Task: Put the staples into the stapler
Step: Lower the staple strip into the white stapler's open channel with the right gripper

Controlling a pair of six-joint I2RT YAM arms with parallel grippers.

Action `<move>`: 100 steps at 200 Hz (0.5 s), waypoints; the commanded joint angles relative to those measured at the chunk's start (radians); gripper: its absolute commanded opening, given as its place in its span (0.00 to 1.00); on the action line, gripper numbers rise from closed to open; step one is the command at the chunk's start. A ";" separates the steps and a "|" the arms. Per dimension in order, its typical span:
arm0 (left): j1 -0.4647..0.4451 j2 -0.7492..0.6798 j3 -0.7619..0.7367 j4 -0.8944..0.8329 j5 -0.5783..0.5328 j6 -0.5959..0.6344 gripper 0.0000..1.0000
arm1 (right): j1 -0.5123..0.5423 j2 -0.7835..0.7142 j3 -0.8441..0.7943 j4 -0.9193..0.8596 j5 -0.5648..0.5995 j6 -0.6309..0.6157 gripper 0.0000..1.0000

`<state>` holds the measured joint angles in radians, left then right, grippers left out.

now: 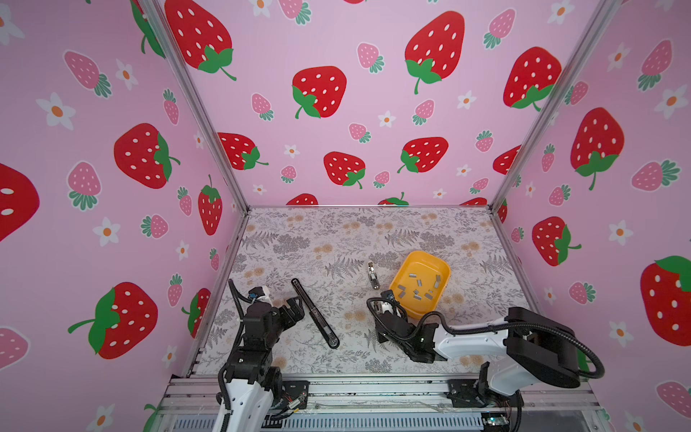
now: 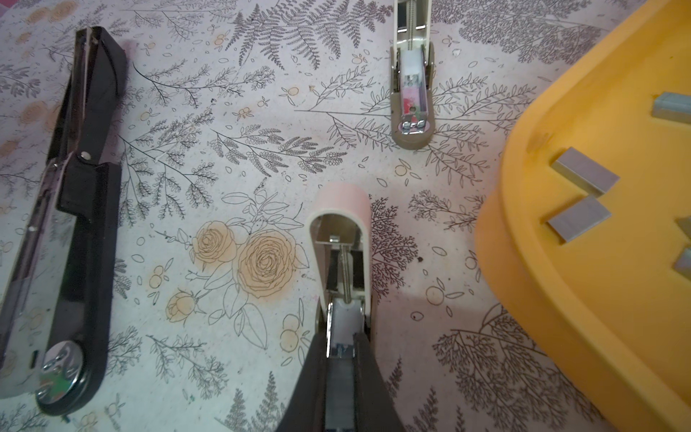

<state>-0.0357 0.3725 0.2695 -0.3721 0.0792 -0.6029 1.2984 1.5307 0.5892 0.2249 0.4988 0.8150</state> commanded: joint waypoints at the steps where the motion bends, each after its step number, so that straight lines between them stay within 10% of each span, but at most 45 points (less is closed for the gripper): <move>1: -0.001 -0.010 -0.003 -0.022 -0.010 -0.009 0.99 | 0.009 0.011 -0.006 0.011 0.017 0.022 0.11; 100: -0.001 -0.011 -0.004 -0.022 -0.009 -0.011 0.99 | 0.012 0.038 0.001 -0.007 0.028 0.036 0.11</move>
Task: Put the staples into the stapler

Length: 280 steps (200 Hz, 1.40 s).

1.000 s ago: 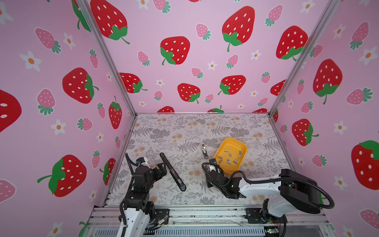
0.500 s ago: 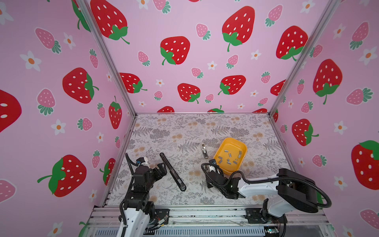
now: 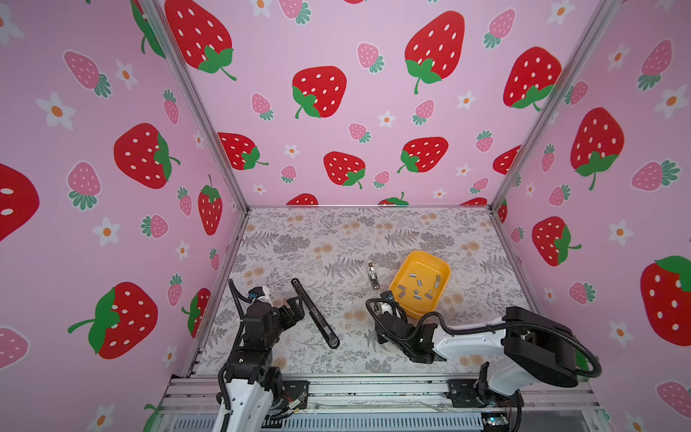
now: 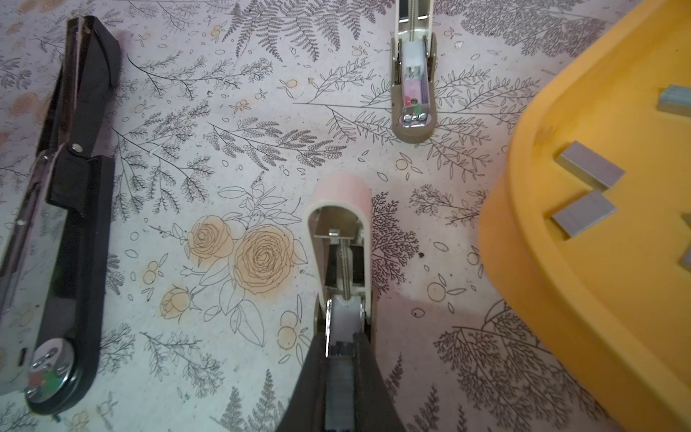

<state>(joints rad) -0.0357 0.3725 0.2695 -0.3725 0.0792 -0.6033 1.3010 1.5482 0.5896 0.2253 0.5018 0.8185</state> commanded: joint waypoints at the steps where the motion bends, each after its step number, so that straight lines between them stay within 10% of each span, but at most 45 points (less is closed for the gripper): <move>1: -0.001 -0.010 -0.004 -0.022 -0.009 -0.010 0.99 | 0.009 0.020 0.001 -0.007 0.025 0.032 0.11; 91: -0.001 -0.012 -0.003 -0.022 -0.007 -0.010 0.99 | 0.041 0.023 0.012 -0.054 0.042 0.052 0.12; 198: -0.003 0.004 -0.003 -0.012 -0.009 -0.009 0.99 | 0.045 -0.078 0.091 -0.157 0.101 -0.022 0.44; 280: -0.001 0.091 0.007 0.067 -0.057 0.016 0.99 | -0.112 -0.238 0.098 -0.170 -0.092 -0.219 0.32</move>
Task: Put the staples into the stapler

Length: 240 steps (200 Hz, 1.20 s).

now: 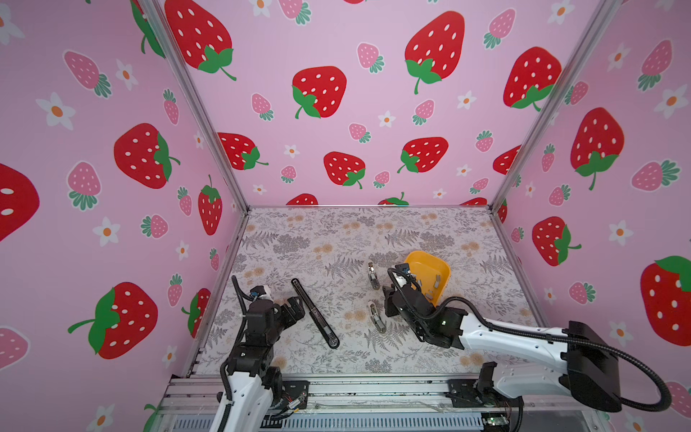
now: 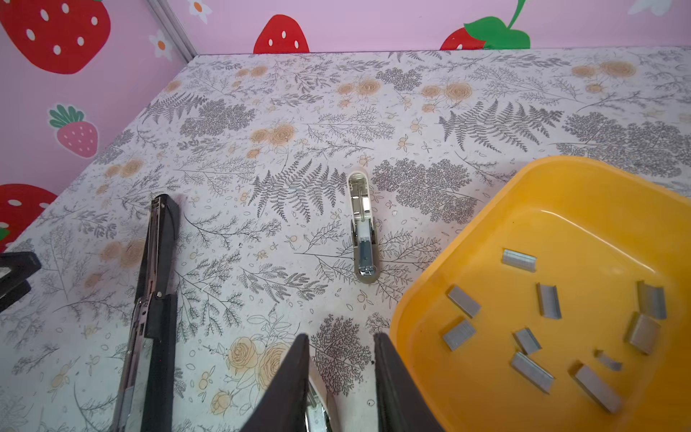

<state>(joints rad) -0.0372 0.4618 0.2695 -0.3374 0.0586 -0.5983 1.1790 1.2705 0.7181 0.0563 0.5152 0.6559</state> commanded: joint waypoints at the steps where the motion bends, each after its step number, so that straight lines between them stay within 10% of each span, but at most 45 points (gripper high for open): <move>1: 0.000 0.002 0.006 0.032 -0.037 0.011 0.99 | 0.010 0.043 -0.031 0.000 -0.108 -0.055 0.32; 201: 0.000 -0.096 -0.013 -0.005 -0.037 0.008 0.99 | -0.010 0.245 -0.121 0.030 -0.310 0.019 0.16; 240: 0.001 -0.105 -0.014 -0.007 -0.040 0.008 0.99 | -0.010 0.178 -0.111 0.028 -0.289 -0.011 0.33</move>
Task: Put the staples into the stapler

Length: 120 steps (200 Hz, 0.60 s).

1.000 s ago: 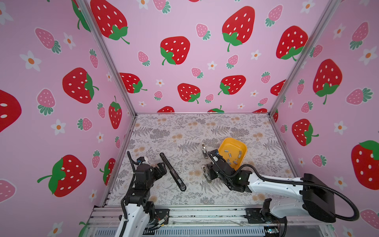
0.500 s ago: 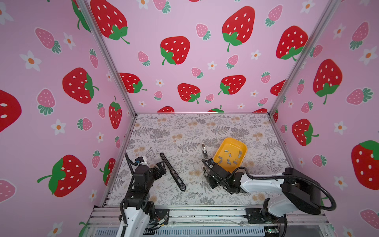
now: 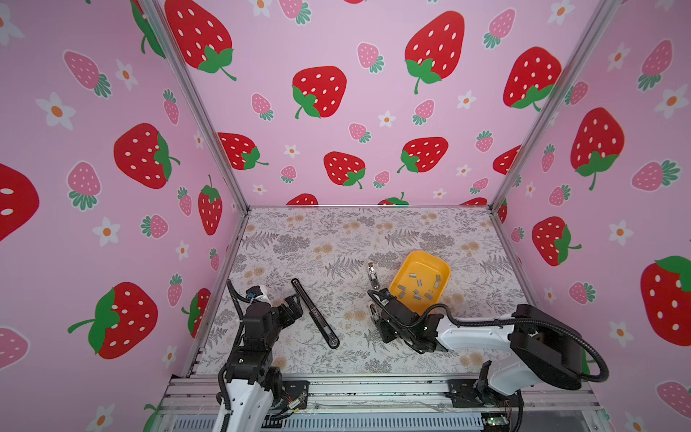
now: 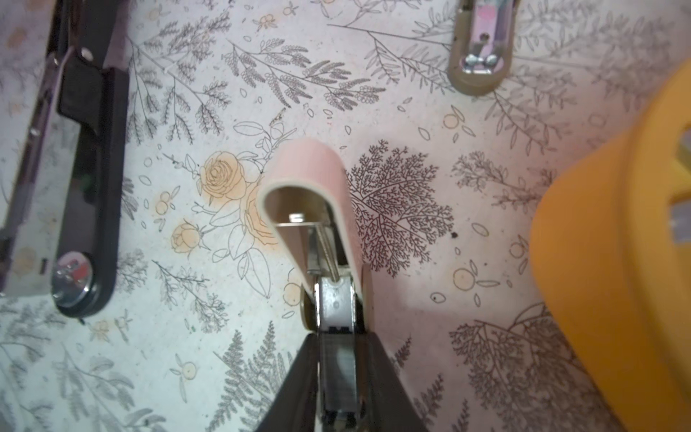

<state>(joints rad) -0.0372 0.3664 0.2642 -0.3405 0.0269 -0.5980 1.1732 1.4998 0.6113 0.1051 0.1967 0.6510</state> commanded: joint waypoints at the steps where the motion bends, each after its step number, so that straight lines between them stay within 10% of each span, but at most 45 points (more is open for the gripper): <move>1: 0.001 -0.009 -0.009 -0.004 -0.009 0.007 0.99 | -0.004 -0.053 -0.004 -0.020 0.030 -0.006 0.33; 120: 0.000 0.030 -0.012 0.059 -0.008 0.044 0.99 | -0.118 -0.192 0.062 -0.109 0.096 -0.082 0.25</move>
<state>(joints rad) -0.0372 0.3737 0.2546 -0.3367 0.0261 -0.5938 1.1309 1.3979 0.6167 0.0494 0.2516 0.6216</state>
